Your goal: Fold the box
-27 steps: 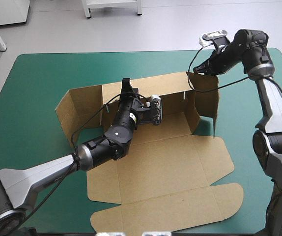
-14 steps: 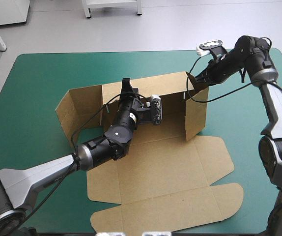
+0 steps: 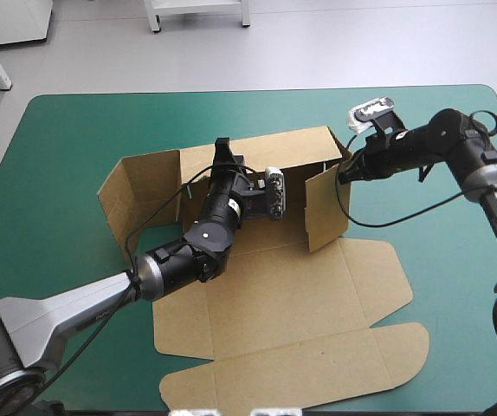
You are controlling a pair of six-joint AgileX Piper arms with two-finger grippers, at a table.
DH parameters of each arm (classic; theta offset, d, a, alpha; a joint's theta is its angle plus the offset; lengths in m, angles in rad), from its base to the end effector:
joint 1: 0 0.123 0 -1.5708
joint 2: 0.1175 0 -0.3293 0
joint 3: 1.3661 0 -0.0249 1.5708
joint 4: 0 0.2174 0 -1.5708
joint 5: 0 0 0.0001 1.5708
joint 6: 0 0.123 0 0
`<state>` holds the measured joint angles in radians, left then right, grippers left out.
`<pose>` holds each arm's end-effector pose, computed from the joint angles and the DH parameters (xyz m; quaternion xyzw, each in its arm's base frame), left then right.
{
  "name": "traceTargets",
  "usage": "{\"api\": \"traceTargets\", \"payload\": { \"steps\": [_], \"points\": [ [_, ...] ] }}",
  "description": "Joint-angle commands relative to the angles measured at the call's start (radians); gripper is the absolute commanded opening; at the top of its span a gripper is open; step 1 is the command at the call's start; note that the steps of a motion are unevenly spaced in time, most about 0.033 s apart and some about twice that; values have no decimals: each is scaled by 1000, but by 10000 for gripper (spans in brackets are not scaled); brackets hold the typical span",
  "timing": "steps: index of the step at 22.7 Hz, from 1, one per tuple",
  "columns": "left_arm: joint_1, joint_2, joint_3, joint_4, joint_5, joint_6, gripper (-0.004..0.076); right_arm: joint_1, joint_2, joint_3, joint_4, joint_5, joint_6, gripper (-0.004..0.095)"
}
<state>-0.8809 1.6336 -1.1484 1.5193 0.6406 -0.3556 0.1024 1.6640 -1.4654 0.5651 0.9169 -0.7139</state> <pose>0.2849 -0.2297 0.3440 0.5915 0.5654 0.3314 0.4697 0.3456 0.0881 0.3553 -0.2717 0.8906 0.1692 0.3232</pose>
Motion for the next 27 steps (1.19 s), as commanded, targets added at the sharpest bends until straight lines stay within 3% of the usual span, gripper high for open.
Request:
{"api": "traceTargets", "payload": {
  "steps": [1,6,9,12,14,20,24,27],
  "points": [
    [-4,-39,-16,-9,28,-21,-8,2,-124,99,95,-111,-118,-17],
    [-4,-39,-16,-9,24,-21,-8,2,-167,182,124,-89,-202,-6],
    [-4,-39,-16,-9,22,-21,-8,2,-165,182,134,-58,-231,82],
    [-4,-39,-16,-9,20,-21,-8,2,-165,182,179,-8,-298,360],
    [-4,-39,-16,-9,20,-21,-8,2,-165,182,179,2,-316,468],
    [-4,-39,-16,-7,20,-21,-8,2,-164,182,281,-24,-417,479],
    [-4,-39,-16,68,46,-25,-8,2,-129,180,303,-34,-396,599],
    [-4,-39,-16,69,46,-25,-8,2,-120,178,365,-41,-409,606]
  ]
}}
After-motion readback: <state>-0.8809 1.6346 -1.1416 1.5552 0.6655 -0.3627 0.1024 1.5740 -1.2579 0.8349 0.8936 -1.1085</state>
